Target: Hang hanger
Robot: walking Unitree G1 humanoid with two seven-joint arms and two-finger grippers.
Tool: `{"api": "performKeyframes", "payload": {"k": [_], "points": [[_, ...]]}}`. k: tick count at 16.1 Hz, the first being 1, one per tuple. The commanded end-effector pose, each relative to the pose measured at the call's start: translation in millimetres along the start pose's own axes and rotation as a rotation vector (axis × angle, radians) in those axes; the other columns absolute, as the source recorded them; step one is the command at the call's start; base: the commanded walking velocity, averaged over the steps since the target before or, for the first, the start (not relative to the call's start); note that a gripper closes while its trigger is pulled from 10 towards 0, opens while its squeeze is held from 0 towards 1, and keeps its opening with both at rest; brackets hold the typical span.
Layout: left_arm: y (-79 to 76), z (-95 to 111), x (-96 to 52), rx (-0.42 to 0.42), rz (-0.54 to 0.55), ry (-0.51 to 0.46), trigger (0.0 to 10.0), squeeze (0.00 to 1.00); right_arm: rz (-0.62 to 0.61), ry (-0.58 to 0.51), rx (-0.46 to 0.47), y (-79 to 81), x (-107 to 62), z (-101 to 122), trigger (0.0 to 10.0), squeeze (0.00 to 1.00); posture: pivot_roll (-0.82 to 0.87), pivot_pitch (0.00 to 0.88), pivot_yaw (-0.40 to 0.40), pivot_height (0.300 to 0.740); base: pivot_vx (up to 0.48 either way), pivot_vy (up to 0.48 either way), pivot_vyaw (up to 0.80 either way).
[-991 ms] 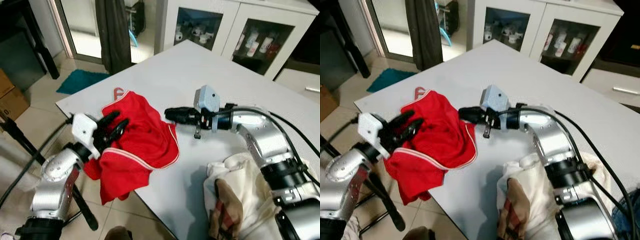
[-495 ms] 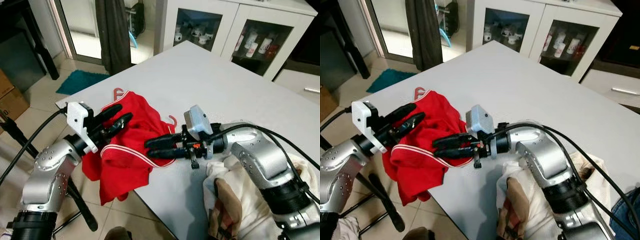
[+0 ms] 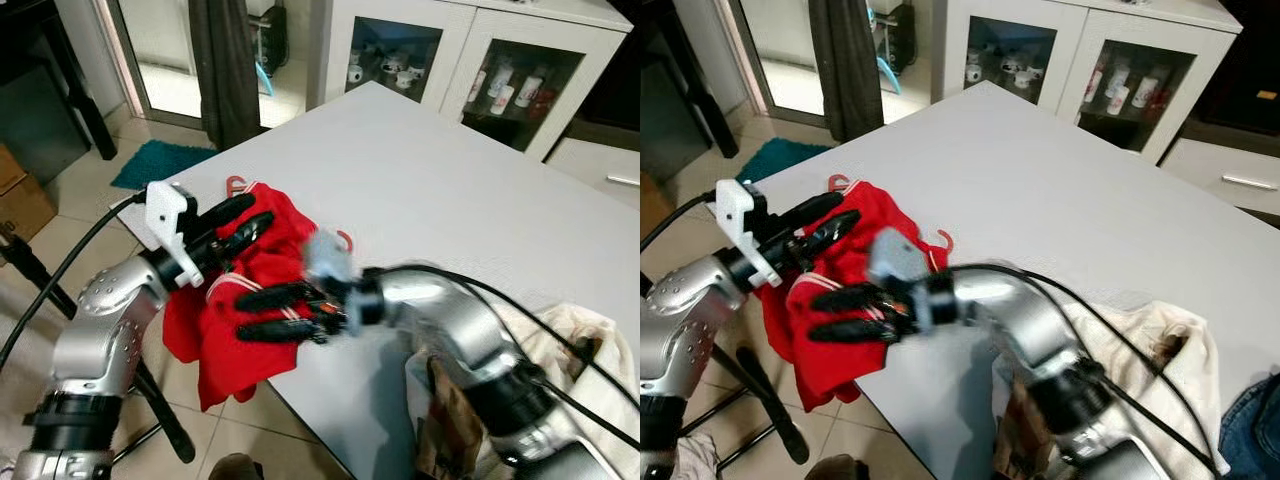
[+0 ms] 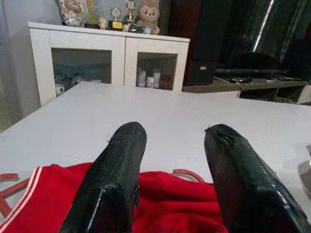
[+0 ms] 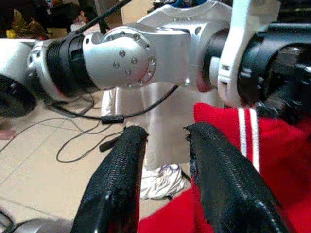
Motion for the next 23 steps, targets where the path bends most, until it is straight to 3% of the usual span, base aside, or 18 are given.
{"api": "performKeyframes", "payload": {"k": [1,5,9,12,15,17,18,21,22,23], "points": [[-0.6,-1,2.5,0.003,-0.007,0.013,10.0,0.0,-0.03,0.019,-0.011,-4.9,-0.8,-1,10.0,0.0,0.13,0.055,-0.044,0.74,0.0,0.0,0.0],[-1.4,-4,3.6,0.003,0.002,0.01,10.0,0.0,-0.111,0.046,-0.033,-17.3,5.5,-4,10.0,0.0,0.13,0.055,-0.048,0.74,0.0,0.0,0.0],[-1.2,-3,4.1,0.006,0.01,0.003,10.0,0.0,-0.213,0.07,-0.025,-34.3,-5.2,-5,10.0,0.0,0.13,0.055,-0.048,0.74,0.0,0.0,0.0],[3.6,7,8.7,0.024,0.042,-0.05,10.0,0.0,-0.148,0.14,0.008,-19.4,7.4,-28,10.0,0.0,0.12,0.053,-0.046,0.74,0.0,0.0,0.0],[13.9,21,8.9,0.058,0.12,-0.125,10.0,0.0,-0.128,0.169,0.034,-14.4,10.1,-39,10.0,0.0,0.13,0.053,-0.047,0.74,0.0,0.0,0.0],[29.3,47,0.2,0.078,0.239,-0.274,10.0,0.0,-0.105,0.23,0.042,-8.4,9.6,-53,10.0,0.0,0.13,0.052,-0.047,0.74,0.0,0.0,0.0],[37.5,57,-7.1,0.049,0.293,-0.34,10.0,0.0,-0.101,0.259,0.05,-6.7,10.0,-61,10.0,0.0,0.13,0.051,-0.047,0.74,0.0,0.0,0.0],[39.5,53,-11.9,0.023,0.302,-0.335,10.0,0.0,-0.145,0.342,0.034,-12.6,8.2,-74,10.0,0.0,0.14,0.051,-0.048,0.74,0.0,0.0,0.0],[36.5,50,-11.4,0.007,0.29,-0.325,10.0,0.0,-0.188,0.299,0.023,-19.8,6.9,-66,10.0,0.0,0.14,0.051,-0.046,0.74,0.0,0.0,0.0],[33.6,46,-10.4,-0.002,0.282,-0.315,10.0,0.0,-0.233,0.199,0.003,-28.7,3.7,-44,10.0,0.0,0.14,0.051,-0.046,0.74,0.0,0.0,0.0]]}}
Point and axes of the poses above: a point about 5 cm out from each wrist's last joint towards the gripper, its own x axis pointing out of the wrist towards the gripper, its own z axis along the axis of the wrist's last joint, y = z × x, the point moved 2 cm from there along x, pointing out of the wrist towards the gripper, and after that the axes turned 8 degrees about -x, right-handed, at the moved point
